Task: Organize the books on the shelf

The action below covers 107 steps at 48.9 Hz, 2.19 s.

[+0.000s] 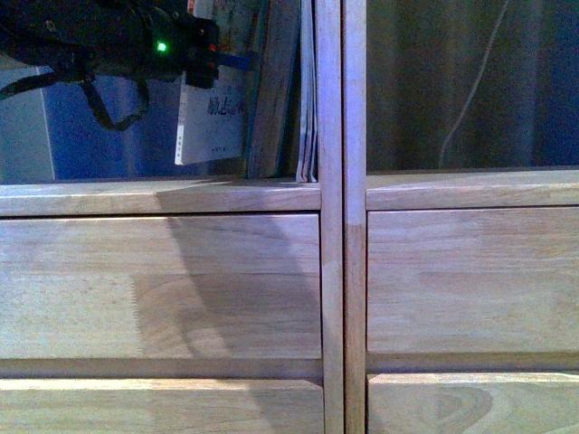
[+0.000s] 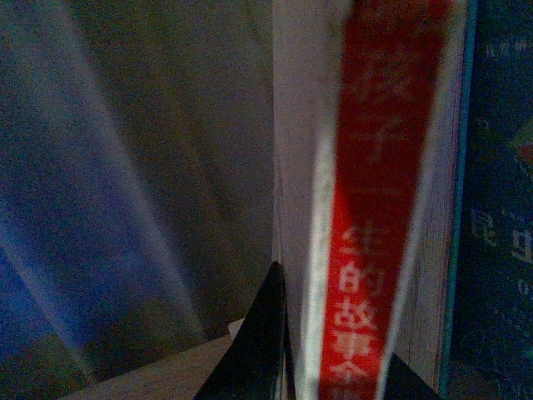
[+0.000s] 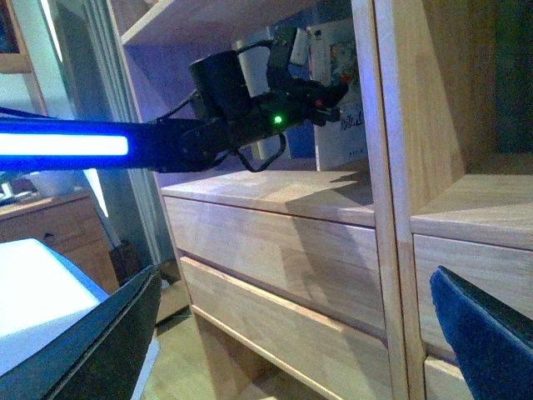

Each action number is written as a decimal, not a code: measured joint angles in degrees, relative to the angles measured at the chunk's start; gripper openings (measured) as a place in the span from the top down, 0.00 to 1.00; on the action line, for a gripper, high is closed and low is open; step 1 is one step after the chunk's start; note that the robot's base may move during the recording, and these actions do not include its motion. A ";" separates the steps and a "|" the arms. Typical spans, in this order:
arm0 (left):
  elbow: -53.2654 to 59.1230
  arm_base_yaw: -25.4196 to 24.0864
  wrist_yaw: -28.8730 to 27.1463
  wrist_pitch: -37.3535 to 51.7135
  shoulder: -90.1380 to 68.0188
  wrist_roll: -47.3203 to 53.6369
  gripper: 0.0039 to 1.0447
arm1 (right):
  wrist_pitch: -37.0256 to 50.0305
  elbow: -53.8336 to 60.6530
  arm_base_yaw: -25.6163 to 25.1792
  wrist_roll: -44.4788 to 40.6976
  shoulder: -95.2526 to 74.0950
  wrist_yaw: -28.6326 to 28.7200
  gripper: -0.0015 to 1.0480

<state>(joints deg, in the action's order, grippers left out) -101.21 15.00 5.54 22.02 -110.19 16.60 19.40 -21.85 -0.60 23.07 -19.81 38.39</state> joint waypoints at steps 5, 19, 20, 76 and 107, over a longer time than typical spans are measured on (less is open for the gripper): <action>-0.74 0.22 -1.60 -0.31 -1.75 1.11 0.94 | 0.00 0.00 0.00 -0.11 0.00 0.00 0.07; -1.97 0.17 -2.78 0.22 -3.63 1.16 0.94 | -0.02 0.00 0.00 -0.20 0.00 -0.04 0.07; -1.97 0.17 -2.84 0.26 -3.67 1.16 0.94 | 0.00 0.00 0.00 -0.20 0.00 -0.02 0.07; 2.47 4.74 -10.27 -10.29 2.49 -7.06 0.21 | -0.02 0.00 0.00 -0.22 0.02 -0.04 0.07; 45.55 -2.58 2.08 3.15 41.00 -15.02 0.09 | -0.02 0.00 0.02 -0.22 0.04 -0.07 0.07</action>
<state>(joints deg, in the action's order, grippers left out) -55.66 12.43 7.62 25.17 -69.19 1.58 19.38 -21.85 -0.58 22.85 -19.77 38.33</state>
